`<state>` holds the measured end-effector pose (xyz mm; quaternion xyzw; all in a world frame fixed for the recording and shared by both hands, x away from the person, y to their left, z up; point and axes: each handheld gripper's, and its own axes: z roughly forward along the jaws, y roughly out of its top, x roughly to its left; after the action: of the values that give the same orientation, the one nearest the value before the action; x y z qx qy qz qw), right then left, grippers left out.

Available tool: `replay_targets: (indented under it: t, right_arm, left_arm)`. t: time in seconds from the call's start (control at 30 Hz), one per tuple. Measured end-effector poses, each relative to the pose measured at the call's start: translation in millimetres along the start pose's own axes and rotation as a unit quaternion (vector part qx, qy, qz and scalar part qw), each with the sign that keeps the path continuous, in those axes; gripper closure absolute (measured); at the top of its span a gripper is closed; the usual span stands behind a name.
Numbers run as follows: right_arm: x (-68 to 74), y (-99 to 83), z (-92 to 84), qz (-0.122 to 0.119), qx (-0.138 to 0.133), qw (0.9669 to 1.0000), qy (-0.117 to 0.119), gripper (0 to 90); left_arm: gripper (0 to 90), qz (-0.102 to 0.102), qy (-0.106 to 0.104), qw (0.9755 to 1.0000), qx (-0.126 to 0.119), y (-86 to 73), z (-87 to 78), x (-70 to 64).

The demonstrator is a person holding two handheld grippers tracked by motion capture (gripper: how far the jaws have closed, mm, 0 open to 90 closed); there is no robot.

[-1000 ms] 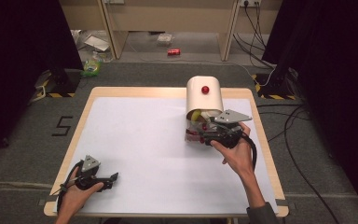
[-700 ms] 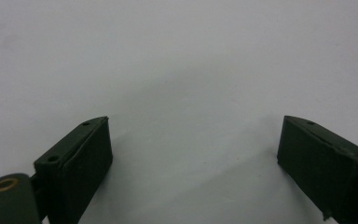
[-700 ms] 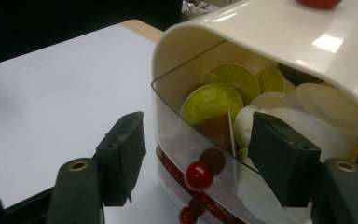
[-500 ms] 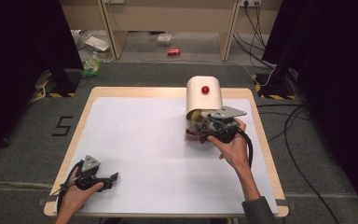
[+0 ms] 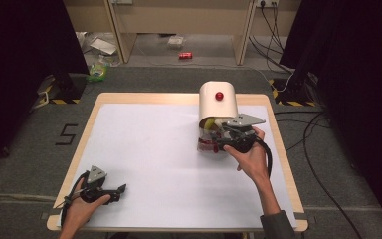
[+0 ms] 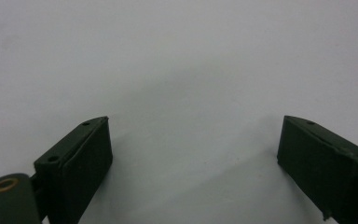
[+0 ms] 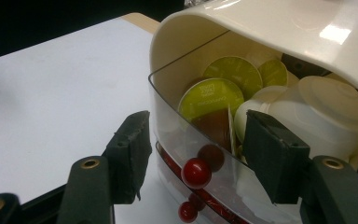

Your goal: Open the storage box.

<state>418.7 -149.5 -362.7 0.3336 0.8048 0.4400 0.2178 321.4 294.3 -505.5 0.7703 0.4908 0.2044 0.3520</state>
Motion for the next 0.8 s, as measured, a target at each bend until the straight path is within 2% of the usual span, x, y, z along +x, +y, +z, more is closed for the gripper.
replay_targets:
  t: [0.47, 0.7, 0.8]
  right_arm:
    - [6.8, -4.0, -9.5, -0.017, 0.009, 0.9998, 0.008, 43.1]
    - [13.5, -9.6, -19.2, -0.027, 0.017, 0.9993, 0.020, 44.6]
    - [14.6, -12.3, -20.3, -0.029, 0.011, 0.9993, 0.020, 44.5]
  left_arm:
    - [9.2, 0.000, 0.000, 1.0000, 0.000, 0.0, 0.0, 0.0]
    - [9.2, 0.000, 0.000, 1.0000, 0.000, 0.0, 0.0, 0.0]
    - [9.2, 0.000, 0.000, 1.0000, 0.000, 0.0, 0.0, 0.0]
